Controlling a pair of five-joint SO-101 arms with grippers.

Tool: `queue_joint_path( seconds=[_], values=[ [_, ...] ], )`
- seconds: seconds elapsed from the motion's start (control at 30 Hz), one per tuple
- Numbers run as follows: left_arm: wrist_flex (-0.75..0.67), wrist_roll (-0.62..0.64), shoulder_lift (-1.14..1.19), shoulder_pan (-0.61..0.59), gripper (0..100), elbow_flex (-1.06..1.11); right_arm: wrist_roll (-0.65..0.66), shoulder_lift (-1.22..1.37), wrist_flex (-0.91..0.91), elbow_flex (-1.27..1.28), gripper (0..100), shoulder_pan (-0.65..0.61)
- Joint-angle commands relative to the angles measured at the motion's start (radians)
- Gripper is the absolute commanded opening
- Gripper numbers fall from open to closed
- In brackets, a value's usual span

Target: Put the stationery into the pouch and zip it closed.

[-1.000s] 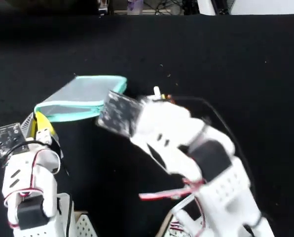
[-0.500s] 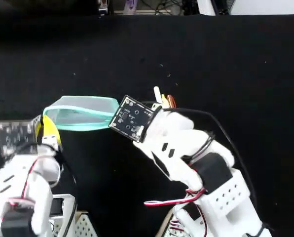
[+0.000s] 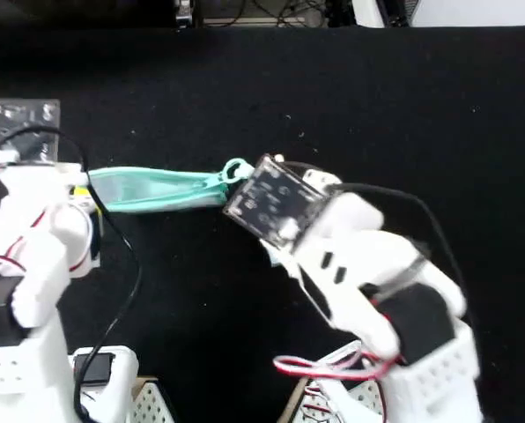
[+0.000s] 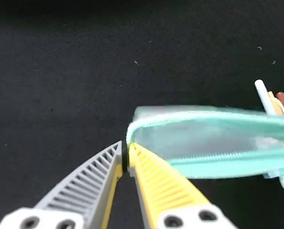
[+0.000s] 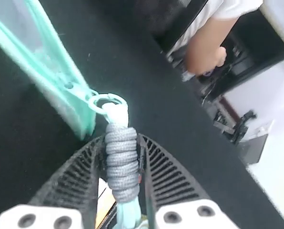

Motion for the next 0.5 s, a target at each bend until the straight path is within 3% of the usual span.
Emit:
queue_joint_path(
  seconds=[0.0,0.4,0.47],
  values=[
    [0.087,-0.009,0.141,0.010,3,-0.186,-0.006,-0.005,0.032,-0.101,1.1,0.020],
    [0.097,-0.011,0.350,0.005,3,-0.211,-0.011,-0.012,0.031,0.012,1.1,0.020],
    [0.097,-0.009,0.347,0.005,7,-0.209,-0.011,-0.015,0.034,0.012,1.1,0.020]
  ],
)
